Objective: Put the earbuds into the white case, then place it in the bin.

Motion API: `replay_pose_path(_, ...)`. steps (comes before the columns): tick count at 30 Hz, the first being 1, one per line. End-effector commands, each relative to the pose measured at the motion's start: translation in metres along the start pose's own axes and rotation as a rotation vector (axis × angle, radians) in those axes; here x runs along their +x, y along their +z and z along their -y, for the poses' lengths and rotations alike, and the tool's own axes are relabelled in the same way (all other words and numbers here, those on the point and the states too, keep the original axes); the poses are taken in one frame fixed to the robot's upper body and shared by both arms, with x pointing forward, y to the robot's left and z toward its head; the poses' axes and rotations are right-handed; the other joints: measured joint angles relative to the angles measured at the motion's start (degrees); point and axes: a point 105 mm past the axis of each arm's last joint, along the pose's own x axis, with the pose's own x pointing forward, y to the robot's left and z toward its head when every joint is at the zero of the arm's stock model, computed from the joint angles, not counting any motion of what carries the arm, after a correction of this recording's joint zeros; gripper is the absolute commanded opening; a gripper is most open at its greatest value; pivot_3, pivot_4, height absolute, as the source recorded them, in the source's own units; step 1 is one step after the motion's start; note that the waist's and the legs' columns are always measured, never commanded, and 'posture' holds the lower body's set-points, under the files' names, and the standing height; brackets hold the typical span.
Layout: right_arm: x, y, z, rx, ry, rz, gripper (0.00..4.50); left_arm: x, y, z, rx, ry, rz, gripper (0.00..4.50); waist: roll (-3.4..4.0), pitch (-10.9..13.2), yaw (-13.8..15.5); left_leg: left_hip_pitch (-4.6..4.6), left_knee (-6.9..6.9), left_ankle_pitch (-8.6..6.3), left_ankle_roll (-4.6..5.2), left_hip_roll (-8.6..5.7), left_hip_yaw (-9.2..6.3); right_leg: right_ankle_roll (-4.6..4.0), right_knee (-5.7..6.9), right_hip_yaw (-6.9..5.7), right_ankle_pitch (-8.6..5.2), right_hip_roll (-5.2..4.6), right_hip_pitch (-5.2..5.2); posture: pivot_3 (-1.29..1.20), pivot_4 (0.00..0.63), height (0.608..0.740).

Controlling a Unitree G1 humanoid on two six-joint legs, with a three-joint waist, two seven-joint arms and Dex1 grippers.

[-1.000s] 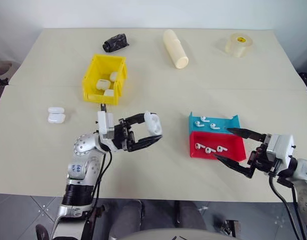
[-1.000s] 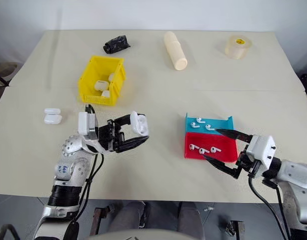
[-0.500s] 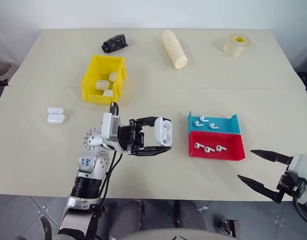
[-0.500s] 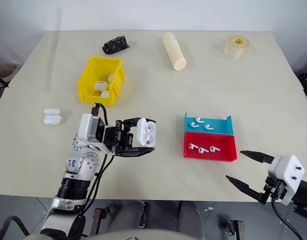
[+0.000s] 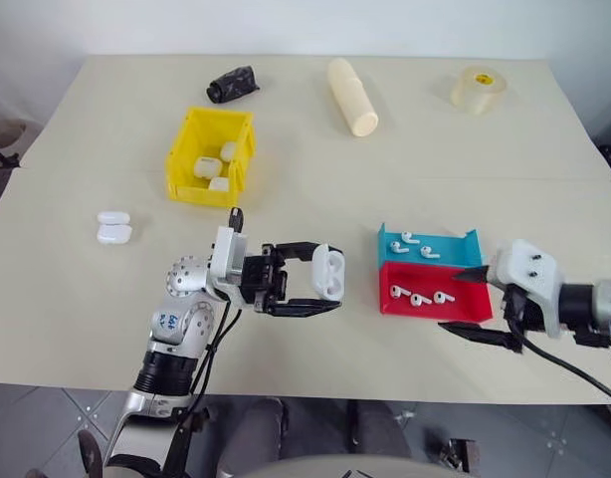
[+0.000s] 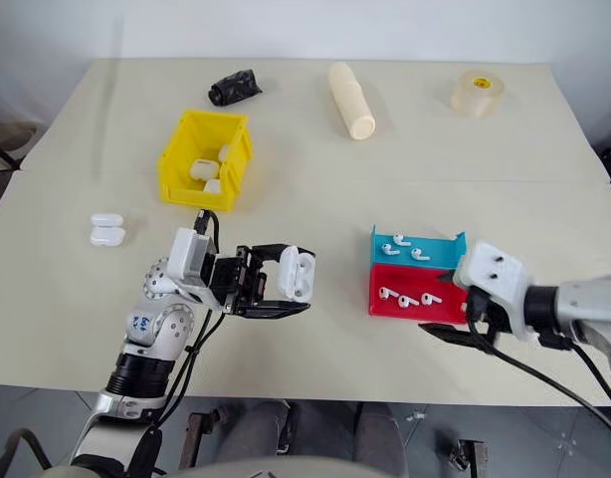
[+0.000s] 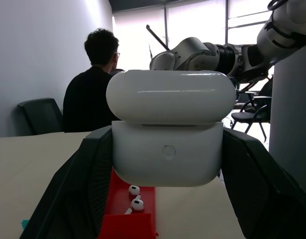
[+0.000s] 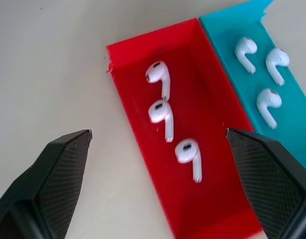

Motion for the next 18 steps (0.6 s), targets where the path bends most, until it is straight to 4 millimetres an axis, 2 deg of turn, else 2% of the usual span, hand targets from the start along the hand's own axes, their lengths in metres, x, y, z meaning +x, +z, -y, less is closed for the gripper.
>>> replay_pose_path(1, 0.006, -0.008, 0.009, -0.03, 0.01, -0.105, 4.5, 0.005, 0.005, 0.003, 0.03, -0.009, 0.009, 2.8, 0.0, 0.0, -0.13, 0.0, -0.01, 0.0, 0.0, 0.0, 0.01, 0.0, -0.02, 0.0, 0.0, 0.0, -0.01, 0.0, 0.15, 0.74)
replay_pose_path(7, 0.014, -0.013, 0.026, -0.101, -0.001, -0.187, 4.5, 0.01, 0.006, 0.004, 0.038, -0.01, 0.033, 2.8, 0.01, 0.0, -0.16, -0.04, -0.02, 0.0, 0.0, -0.01, 0.03, 0.01, -0.06, 0.01, 0.0, 0.0, -0.04, 0.0, 0.15, 0.74)
replay_pose_path(13, 0.018, -0.011, 0.028, -0.13, 0.033, -0.203, 4.5, 0.013, 0.006, 0.007, 0.043, -0.014, 0.037, 2.8, 0.01, 0.0, -0.16, -0.04, -0.01, 0.0, 0.0, 0.0, 0.05, 0.01, -0.05, 0.01, 0.01, 0.0, -0.06, 0.0, 0.15, 0.74)
replay_pose_path(16, 0.02, -0.01, 0.029, -0.139, 0.044, -0.202, 3.91, 0.013, 0.006, 0.008, 0.042, -0.013, 0.038, 2.8, 0.01, 0.0, -0.16, -0.04, -0.01, 0.0, 0.0, -0.01, 0.06, 0.01, -0.05, 0.02, 0.01, 0.0, -0.06, 0.0, 0.15, 0.74)
replay_pose_path(18, 0.021, -0.009, 0.028, -0.142, 0.051, -0.199, 3.3, 0.013, 0.006, 0.009, 0.042, -0.012, 0.037, 2.8, 0.01, 0.0, -0.16, -0.04, -0.01, 0.0, 0.0, -0.01, 0.06, 0.01, -0.05, 0.02, 0.01, 0.0, -0.06, 0.0, 0.15, 0.74)
